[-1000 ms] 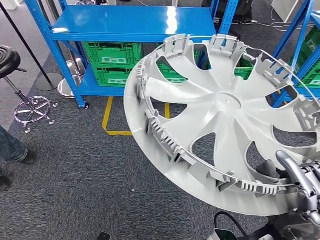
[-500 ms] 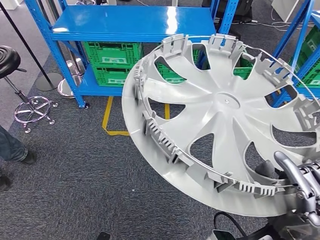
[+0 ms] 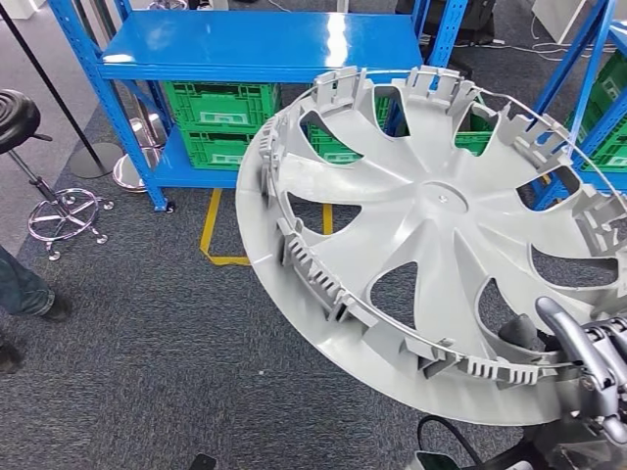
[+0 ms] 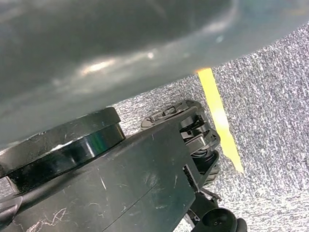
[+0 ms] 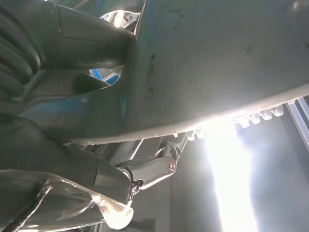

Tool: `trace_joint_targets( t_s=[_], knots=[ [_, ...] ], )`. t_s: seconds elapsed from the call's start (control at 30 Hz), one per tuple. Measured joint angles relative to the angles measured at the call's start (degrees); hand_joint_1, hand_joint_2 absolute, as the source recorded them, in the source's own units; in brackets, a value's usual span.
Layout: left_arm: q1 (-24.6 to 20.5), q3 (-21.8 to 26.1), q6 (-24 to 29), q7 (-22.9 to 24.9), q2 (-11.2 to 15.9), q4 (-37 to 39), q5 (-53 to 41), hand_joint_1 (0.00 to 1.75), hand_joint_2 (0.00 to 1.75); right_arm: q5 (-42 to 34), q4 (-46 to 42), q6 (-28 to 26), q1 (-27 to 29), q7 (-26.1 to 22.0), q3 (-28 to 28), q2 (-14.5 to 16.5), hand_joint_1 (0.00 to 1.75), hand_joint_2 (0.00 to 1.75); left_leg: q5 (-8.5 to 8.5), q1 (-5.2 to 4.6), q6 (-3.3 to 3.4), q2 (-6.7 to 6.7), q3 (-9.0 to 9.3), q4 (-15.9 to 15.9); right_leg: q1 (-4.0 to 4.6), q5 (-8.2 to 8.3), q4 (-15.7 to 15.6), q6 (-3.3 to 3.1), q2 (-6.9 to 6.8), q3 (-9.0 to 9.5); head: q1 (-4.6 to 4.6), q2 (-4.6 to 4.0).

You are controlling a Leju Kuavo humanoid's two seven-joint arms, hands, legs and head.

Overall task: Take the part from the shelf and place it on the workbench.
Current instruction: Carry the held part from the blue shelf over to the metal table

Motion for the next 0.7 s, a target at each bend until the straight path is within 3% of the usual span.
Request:
trace_joint_targets(
  t_s=[0.4, 0.6, 0.67, 0.7],
  knots=[
    [0.00, 0.00, 0.00, 0.50, 0.00, 0.00, -0.05, 0.00, 0.00, -0.02, 0.52, 0.02, 0.06, 0.00, 0.51, -0.02, 1.75, 1.75, -0.02, -0.03, 0.01, 0.00, -0.01, 0.04, -0.01, 0.02, -0.03, 0.01, 0.00, 0.00, 0.01, 0.00],
    [-0.04, -0.01, 0.15, 0.88, 0.10, 0.00, -0.22, 0.00, 0.00, -0.02, 0.79, 0.02, 0.08, 0.00, 0.65, -0.03, 1.75, 1.75, 0.07, -0.38, 1.11, 0.04, 0.28, -0.37, -0.40, 0.22, -0.64, 0.75, -0.02, 0.25, -0.01, 0.00],
    [-0.12, -0.03, 0.17, 0.91, 0.07, 0.00, -0.24, 0.00, 0.00, -0.04, 0.86, 0.02, 0.09, -0.01, 0.71, -0.06, 1.75, 1.75, 0.67, -0.25, 1.82, 0.18, 0.97, -1.73, -0.30, -1.47, 1.88, 0.63, -0.02, -0.99, 0.09, 0.00],
    [-0.16, -0.04, 0.17, 0.92, 0.05, 0.00, -0.24, 0.00, 0.00, -0.07, 0.92, 0.02, 0.09, -0.02, 0.73, -0.08, 1.75, 1.75, 0.87, -0.21, 2.08, 0.25, 1.21, -2.18, -0.21, -3.11, 5.07, 0.42, -0.02, -2.66, 0.19, 0.00]
  ],
)
